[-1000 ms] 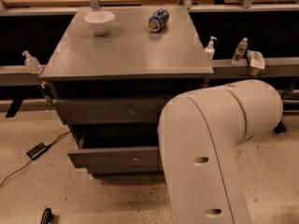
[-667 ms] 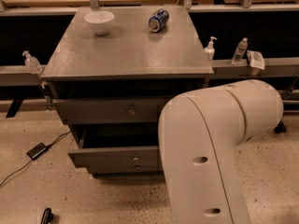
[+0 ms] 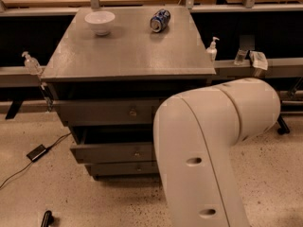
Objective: Close middle drawer
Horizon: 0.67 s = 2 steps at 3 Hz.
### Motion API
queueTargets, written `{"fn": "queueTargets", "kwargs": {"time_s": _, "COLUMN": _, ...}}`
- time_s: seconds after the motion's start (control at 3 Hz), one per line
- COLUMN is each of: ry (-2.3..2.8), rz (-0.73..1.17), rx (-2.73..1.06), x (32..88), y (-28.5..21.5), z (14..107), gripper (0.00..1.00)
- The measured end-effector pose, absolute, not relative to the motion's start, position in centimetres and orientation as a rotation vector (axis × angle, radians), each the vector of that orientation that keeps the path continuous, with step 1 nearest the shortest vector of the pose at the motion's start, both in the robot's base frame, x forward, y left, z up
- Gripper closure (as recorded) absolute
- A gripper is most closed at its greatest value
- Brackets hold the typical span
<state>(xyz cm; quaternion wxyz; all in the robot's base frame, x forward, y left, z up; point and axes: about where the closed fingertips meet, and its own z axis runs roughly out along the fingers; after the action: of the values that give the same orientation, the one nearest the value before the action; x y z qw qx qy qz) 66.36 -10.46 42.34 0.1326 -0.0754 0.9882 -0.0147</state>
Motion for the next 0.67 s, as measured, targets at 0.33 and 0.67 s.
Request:
{"fn": "queueTargets", "kwargs": {"time_s": 0.33, "ry": 2.856, "rz": -0.045, "rx": -0.222, "x": 66.5, "y": -10.4, "z": 42.5, "gripper": 1.0}}
{"fn": "queueTargets", "kwargs": {"time_s": 0.67, "ry": 2.788, "rz": -0.057, "rx": -0.242, "x": 68.7, "y": -9.4, "z": 43.4, "gripper": 1.0}}
